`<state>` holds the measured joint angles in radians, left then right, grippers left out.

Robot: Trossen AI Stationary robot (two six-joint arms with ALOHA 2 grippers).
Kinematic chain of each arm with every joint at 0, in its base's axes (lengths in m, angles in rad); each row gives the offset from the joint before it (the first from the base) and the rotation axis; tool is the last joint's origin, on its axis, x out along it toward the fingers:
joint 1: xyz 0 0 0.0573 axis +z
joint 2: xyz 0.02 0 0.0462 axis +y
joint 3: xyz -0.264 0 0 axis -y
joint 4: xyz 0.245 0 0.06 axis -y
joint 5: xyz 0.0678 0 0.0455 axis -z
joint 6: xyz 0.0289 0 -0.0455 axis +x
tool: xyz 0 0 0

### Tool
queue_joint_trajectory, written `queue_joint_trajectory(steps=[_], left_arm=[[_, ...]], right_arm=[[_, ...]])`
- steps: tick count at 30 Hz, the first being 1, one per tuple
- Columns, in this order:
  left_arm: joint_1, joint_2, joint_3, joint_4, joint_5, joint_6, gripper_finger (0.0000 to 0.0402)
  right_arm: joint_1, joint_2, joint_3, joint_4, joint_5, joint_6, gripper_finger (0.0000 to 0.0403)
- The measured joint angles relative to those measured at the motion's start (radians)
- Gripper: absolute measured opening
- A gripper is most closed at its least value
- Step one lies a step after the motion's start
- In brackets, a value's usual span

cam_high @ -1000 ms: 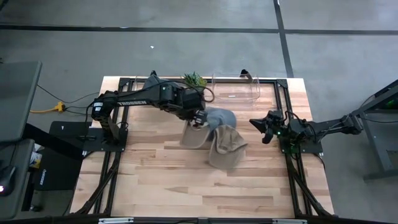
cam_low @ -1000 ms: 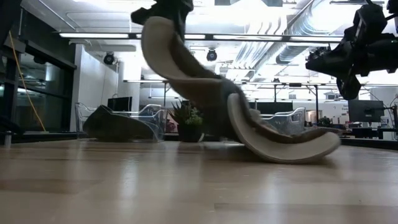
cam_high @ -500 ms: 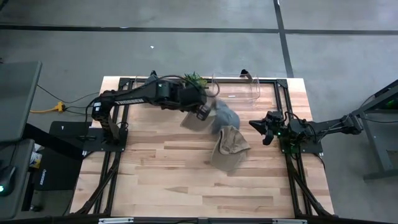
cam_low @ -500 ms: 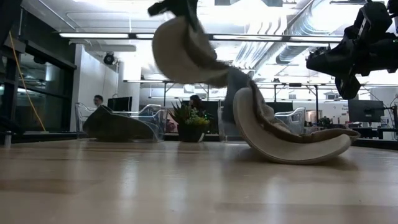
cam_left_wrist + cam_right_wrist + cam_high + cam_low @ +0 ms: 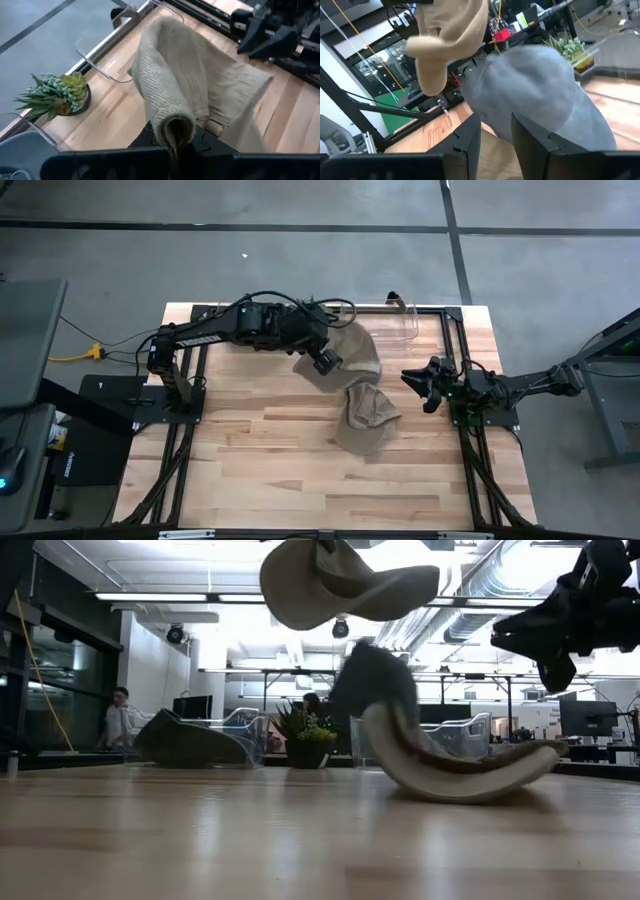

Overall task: Pick & Place hat
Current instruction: Put the left brown cap into the right transparent bin

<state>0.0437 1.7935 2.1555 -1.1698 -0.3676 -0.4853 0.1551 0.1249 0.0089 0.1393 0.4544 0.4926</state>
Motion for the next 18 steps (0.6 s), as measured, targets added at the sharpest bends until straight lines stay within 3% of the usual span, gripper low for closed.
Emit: queue_joint_trajectory(steps=[6,18], left_arm=[[0.001,0.012,0.001,0.003,0.066,0.027,0.0],[0.001,0.034,-0.001,0.025,0.153,0.086,0.0]], right_arm=[[-0.004,0.0,0.051,-0.013,-0.001,0.003,0.0127],[-0.147,0.097,0.362,-0.418,-0.19,0.072,0.0176]])
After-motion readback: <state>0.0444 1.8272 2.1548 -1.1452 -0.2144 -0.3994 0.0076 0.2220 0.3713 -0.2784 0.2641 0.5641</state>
